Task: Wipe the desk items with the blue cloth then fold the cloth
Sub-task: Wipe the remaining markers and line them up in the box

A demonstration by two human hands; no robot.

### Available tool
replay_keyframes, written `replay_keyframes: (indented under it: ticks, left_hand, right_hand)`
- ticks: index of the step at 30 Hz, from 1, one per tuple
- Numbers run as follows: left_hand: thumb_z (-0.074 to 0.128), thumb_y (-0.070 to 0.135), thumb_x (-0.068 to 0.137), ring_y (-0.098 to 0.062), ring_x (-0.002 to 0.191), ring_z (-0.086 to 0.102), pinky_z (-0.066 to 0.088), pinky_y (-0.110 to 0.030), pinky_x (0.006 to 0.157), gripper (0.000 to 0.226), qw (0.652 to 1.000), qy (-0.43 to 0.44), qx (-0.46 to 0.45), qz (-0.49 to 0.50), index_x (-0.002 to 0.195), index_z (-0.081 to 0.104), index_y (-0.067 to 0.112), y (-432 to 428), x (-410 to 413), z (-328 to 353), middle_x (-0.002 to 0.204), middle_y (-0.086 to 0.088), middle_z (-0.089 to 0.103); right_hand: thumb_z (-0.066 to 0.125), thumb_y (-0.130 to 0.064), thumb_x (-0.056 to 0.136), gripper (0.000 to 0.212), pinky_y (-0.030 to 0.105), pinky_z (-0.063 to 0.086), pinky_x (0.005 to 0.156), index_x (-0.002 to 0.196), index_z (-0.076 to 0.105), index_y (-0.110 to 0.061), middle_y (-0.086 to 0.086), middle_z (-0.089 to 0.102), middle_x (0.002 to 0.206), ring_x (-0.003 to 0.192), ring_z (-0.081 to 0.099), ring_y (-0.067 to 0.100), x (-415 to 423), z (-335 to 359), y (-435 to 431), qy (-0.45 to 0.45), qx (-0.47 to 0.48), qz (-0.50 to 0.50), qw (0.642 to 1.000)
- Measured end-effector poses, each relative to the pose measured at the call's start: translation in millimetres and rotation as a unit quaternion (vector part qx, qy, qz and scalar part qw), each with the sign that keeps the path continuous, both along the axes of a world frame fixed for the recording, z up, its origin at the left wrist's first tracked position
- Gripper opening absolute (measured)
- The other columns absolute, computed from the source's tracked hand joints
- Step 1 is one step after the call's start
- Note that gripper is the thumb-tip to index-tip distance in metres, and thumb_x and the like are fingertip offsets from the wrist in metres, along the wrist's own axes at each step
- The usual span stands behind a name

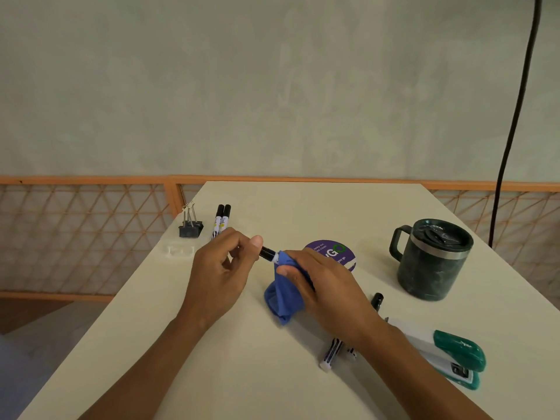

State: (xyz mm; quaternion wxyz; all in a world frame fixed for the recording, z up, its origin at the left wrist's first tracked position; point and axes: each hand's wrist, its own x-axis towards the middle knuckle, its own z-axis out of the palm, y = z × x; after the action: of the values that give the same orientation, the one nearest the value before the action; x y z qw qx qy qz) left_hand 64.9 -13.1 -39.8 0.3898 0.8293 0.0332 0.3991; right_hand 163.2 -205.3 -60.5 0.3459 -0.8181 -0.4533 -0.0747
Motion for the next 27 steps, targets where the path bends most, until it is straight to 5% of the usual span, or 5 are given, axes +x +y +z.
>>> replay_keyframes:
  ticks: [4,16,21,24,27]
  left_hand:
    - [0.059,0.035,0.110,-0.017,0.065,0.046,0.035,-0.023,0.059,0.039,1.000,-0.014,-0.016,0.017,0.077,0.063,0.015,5.6,-2.1,4.1,0.073,0.002,0.052]
    - [0.062,0.031,0.110,-0.019,0.069,0.050,0.041,-0.033,0.059,0.034,1.000,0.004,0.009,-0.008,0.080,0.066,0.015,-1.3,-1.0,1.9,0.077,0.000,0.058]
    - [0.057,0.037,0.109,-0.021,0.071,0.048,0.039,-0.031,0.061,0.035,1.000,-0.010,-0.003,0.012,0.083,0.069,0.018,13.8,-1.7,4.7,0.078,0.000,0.054]
    - [0.055,0.038,0.109,-0.019,0.072,0.047,0.037,-0.027,0.062,0.034,1.000,-0.007,-0.003,0.015,0.086,0.069,0.018,16.3,-1.7,5.3,0.079,0.002,0.052]
    - [0.054,0.037,0.111,-0.016,0.070,0.044,0.035,-0.022,0.063,0.032,1.000,0.000,-0.014,0.012,0.089,0.068,0.020,19.2,-1.3,5.7,0.081,0.003,0.050]
  right_hand:
    - [0.028,-0.062,0.108,0.048,0.039,0.051,0.085,0.125,0.062,-0.032,-0.014,0.061,0.104,0.094,0.058,0.015,4.9,0.4,-7.3,0.005,-0.011,-0.024,1.000]
    - [0.015,-0.052,0.114,0.050,0.037,0.051,0.075,0.124,0.056,-0.024,-0.008,0.062,0.100,0.078,0.058,0.017,-9.1,7.5,7.2,-0.165,-0.045,-0.048,0.984]
    - [0.024,-0.057,0.111,0.045,0.038,0.049,0.082,0.117,0.058,-0.028,-0.014,0.060,0.100,0.087,0.057,0.015,-4.1,6.2,-2.5,-0.016,-0.053,-0.030,0.998]
    - [0.041,-0.027,0.116,0.028,0.022,0.046,0.081,0.109,0.064,-0.012,-0.006,0.067,0.088,0.082,0.062,0.003,-7.6,16.2,-7.7,0.199,0.032,0.035,0.979]
    - [0.045,-0.010,0.114,0.027,0.008,0.041,0.082,0.131,0.066,-0.004,0.002,0.071,0.101,0.092,0.062,-0.006,-9.4,23.1,-14.4,0.168,0.048,0.063,0.983]
